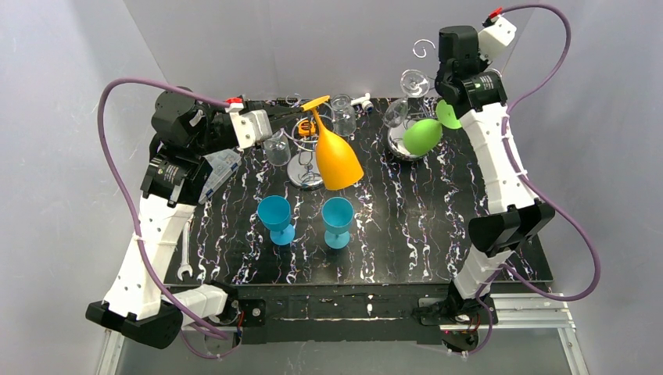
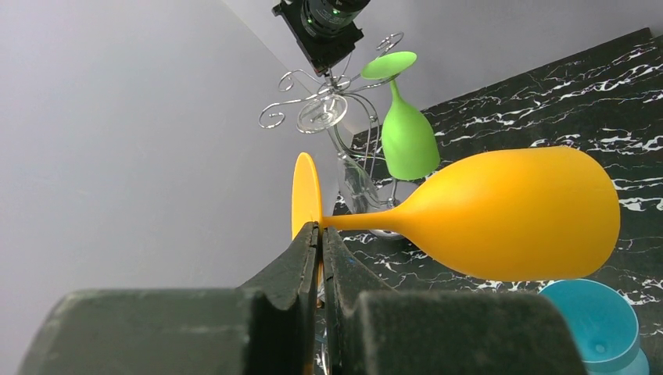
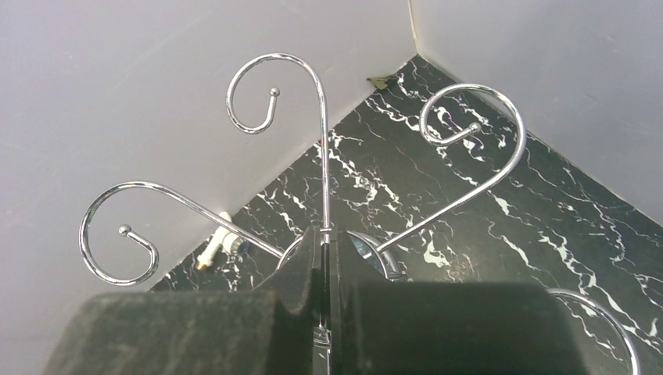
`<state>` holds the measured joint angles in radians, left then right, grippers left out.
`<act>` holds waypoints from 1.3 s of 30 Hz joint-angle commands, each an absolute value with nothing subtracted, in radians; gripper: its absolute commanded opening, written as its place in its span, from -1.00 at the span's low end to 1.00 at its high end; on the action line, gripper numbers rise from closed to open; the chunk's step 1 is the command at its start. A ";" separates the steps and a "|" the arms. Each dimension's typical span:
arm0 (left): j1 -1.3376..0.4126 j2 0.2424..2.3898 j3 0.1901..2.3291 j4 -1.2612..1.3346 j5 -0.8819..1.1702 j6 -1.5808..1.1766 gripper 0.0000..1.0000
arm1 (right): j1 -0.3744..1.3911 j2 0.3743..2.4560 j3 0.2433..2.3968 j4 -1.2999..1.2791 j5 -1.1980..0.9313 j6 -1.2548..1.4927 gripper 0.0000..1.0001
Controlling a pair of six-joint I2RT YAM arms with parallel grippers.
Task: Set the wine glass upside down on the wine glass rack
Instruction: Adjust the wine rack at the center of the board.
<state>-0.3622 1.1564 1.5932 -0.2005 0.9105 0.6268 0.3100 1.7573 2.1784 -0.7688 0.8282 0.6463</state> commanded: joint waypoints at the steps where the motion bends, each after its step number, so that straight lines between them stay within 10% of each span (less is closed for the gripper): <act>1: -0.366 1.137 1.587 -0.163 0.934 0.608 -1.00 | 0.339 1.710 2.282 -0.600 0.948 0.753 -0.97; 39: -0.365 1.101 1.530 -0.145 0.934 0.599 -1.00 | 0.467 1.902 2.377 -0.521 1.231 0.544 -0.97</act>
